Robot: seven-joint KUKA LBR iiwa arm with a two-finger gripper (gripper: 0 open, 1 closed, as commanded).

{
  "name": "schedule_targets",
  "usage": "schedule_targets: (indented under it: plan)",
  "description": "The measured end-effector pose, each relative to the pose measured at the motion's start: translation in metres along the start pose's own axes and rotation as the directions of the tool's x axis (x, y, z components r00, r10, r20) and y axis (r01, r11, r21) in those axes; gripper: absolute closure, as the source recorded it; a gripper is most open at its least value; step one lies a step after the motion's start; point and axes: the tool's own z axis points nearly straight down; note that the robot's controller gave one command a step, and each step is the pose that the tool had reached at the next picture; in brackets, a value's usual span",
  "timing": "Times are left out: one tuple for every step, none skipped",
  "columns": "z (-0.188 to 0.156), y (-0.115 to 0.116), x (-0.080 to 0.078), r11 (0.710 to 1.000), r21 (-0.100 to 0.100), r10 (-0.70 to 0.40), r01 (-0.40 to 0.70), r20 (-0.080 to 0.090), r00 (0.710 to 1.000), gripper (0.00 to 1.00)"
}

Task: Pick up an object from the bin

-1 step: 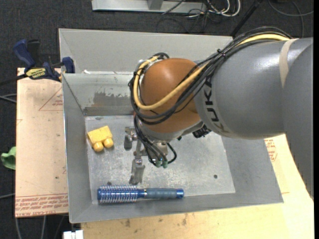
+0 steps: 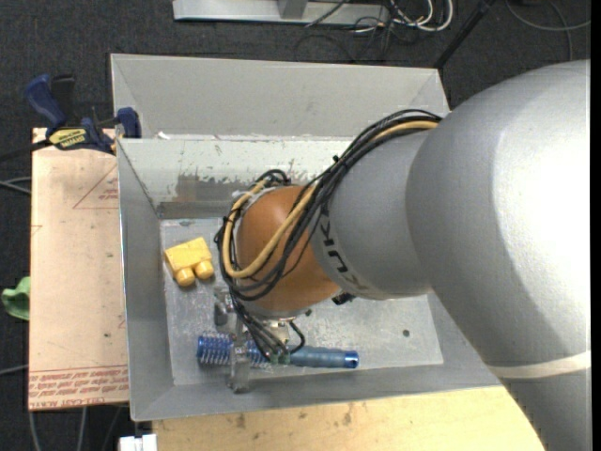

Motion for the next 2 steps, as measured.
schedule_targets:
  plan:
    - [-0.002, -0.001, -0.001, 1.000, 0.000, 0.001, -0.001, 0.001, 1.000, 1.00]
    - [-0.133, -0.001, 0.008, 0.998, -0.001, -0.066, 0.066, 0.010, 0.998, 1.00]
